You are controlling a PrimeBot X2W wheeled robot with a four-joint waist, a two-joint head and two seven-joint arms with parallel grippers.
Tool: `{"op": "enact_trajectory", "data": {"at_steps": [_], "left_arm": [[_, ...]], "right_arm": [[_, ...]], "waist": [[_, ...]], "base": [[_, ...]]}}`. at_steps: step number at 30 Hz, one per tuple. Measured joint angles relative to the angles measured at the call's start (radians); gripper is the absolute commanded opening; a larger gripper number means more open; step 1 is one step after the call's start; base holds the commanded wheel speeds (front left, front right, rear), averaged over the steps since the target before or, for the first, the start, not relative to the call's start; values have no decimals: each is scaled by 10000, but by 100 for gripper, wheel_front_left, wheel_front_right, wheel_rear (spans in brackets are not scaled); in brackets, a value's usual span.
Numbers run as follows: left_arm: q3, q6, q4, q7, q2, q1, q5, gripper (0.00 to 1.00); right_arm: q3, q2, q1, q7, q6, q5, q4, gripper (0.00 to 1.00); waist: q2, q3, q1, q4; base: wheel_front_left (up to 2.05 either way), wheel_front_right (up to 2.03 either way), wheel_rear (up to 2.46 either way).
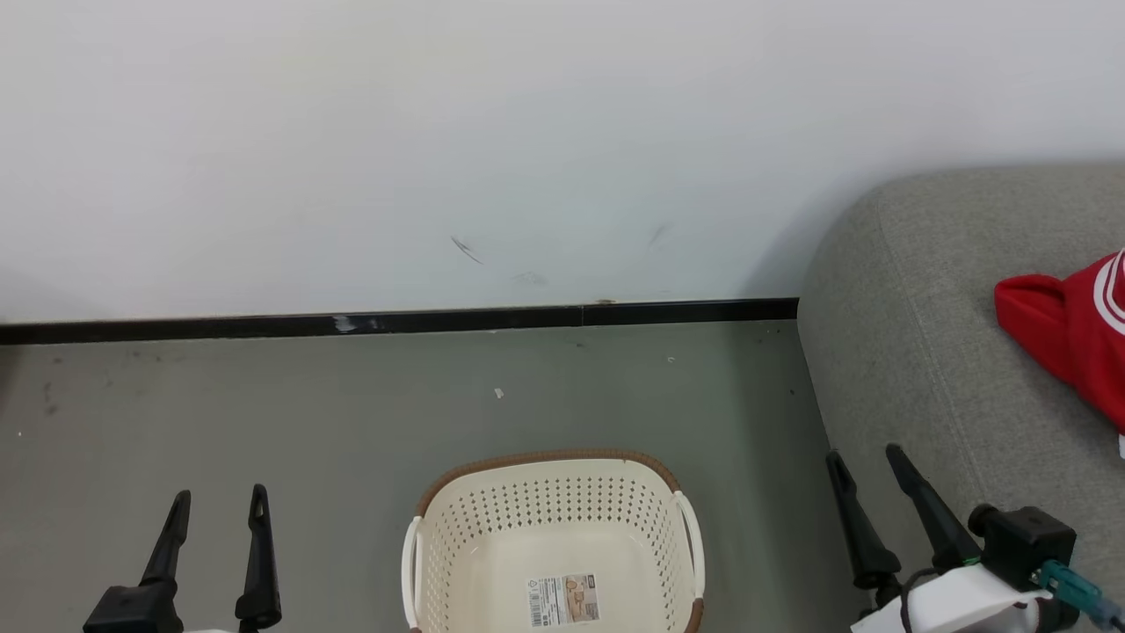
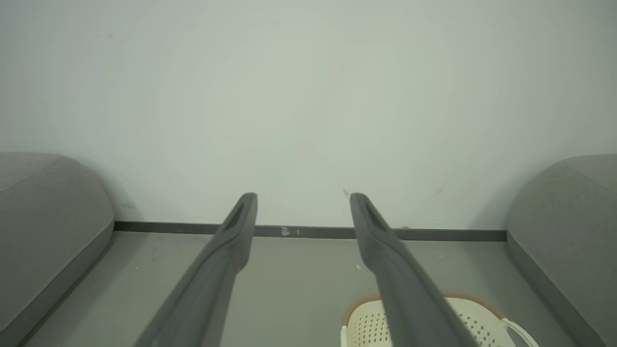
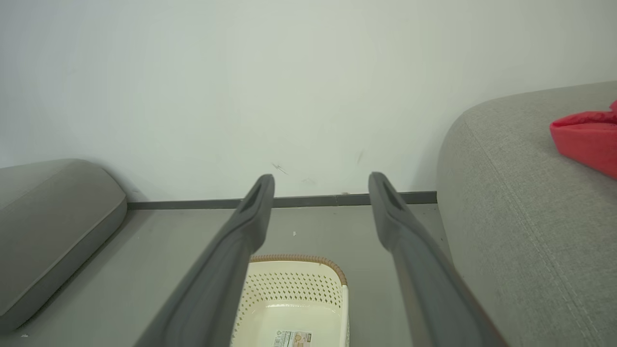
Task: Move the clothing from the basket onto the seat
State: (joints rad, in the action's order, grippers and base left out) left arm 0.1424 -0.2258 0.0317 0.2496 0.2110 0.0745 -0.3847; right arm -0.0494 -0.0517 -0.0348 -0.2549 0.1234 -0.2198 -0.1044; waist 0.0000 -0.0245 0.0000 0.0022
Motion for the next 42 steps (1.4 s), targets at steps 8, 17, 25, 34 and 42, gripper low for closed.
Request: {"op": "enact_trajectory", "data": {"at_steps": [8,17,25,34,42], "left_arm": [[0,8,31,0,-105,185,4,100],[-59,44,25,0,-98,357,90,100],[-136,44,-35,0,-92,360,173,100],[65,42,546,-19,-581,487,150,0],[13,184,535,-209,-644,553,-742,0]], "right_arm": [[-27,84,-427,0,0,155,73,100],[-4,96,-702,0,0,201,276,100],[-33,104,-734,0,0,219,408,100],[-77,213,-1141,12,-4,142,-163,0],[-286,228,-1267,12,-4,-734,15,0]], "waist": [[0,242,0,45],[1,373,0,96],[0,351,0,99],[0,338,0,93],[0,319,0,76]], "base": [[0,0,0],[0,0,0],[0,0,0],[0,0,0],[0,0,0]]}}
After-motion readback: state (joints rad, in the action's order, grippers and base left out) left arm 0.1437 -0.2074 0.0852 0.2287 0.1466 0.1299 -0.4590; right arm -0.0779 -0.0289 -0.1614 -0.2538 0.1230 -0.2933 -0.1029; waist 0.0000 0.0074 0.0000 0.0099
